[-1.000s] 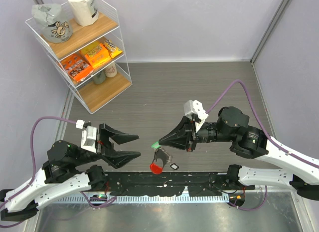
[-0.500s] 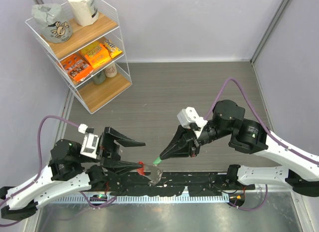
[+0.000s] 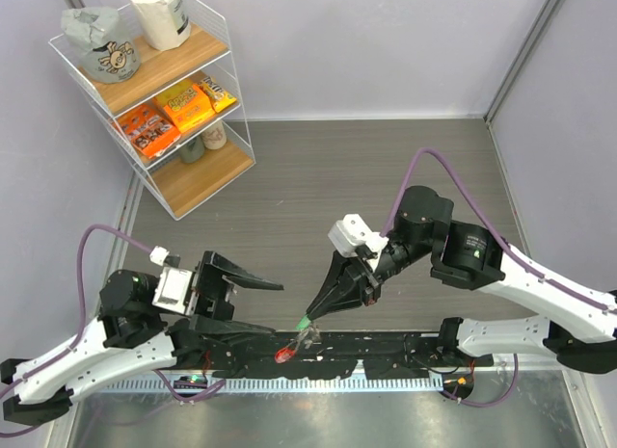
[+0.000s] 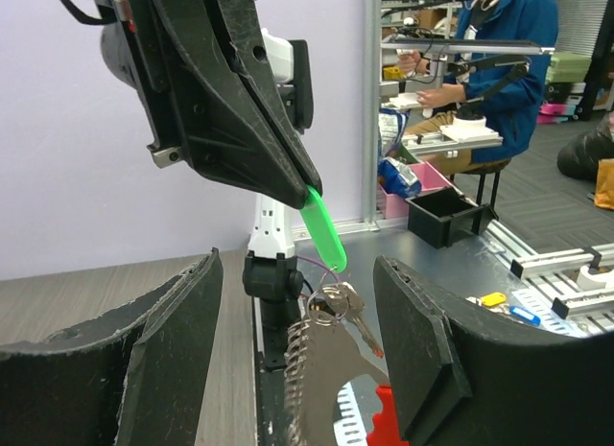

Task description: Put the keys on the keyring

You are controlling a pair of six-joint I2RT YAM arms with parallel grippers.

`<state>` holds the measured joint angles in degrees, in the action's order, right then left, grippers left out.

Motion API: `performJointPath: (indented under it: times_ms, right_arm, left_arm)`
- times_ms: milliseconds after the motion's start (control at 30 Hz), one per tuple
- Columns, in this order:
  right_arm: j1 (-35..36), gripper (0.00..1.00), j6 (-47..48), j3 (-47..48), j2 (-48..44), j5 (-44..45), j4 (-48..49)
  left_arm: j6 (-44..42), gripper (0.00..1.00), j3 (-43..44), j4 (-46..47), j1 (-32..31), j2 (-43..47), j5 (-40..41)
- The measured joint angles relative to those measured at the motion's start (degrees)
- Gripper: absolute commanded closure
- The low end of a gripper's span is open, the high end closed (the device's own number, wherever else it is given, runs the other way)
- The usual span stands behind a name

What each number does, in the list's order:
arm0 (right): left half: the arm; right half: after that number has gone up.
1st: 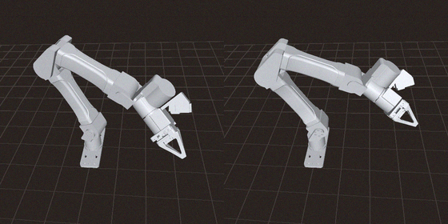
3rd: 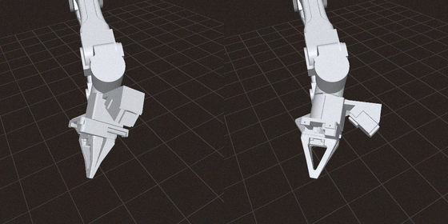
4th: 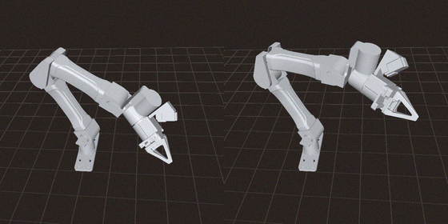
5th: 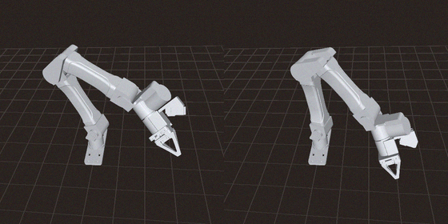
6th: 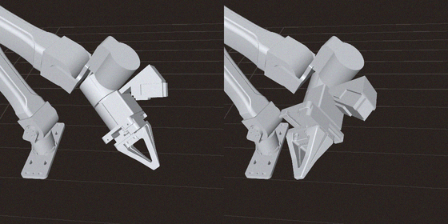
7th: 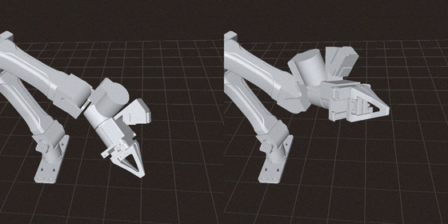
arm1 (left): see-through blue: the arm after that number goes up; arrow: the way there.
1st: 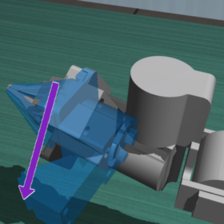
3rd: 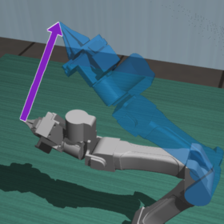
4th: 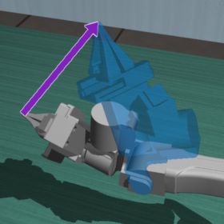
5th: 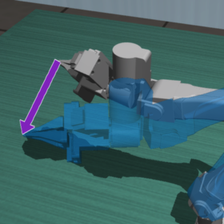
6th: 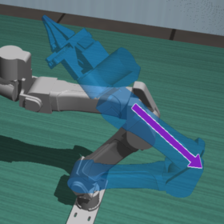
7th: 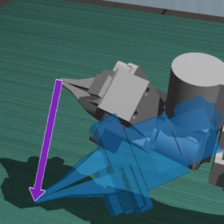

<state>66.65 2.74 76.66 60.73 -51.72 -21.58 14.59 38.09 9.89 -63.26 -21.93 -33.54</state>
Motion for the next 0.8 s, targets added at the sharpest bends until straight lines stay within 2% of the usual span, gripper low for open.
performJointPath:
  times_ms: [467,700,800]
  right_arm:
    - [0.0,0.95,4.5,8.87,5.62,-9.77,-5.46]
    - [0.04,0.95,6.01,11.37,7.52,-11.32,-8.11]
    - [0.07,0.95,6.91,12.22,7.65,-11.28,-9.53]
  left_arm:
    - [0.61,0.29,-0.61,5.9,0.0,-4.46,-8.24]
    - [3.21,0.31,-0.72,10.14,0.0,-8.24,-12.24]
    - [4.87,0.34,-0.96,11.76,0.0,-9.64,-13.22]
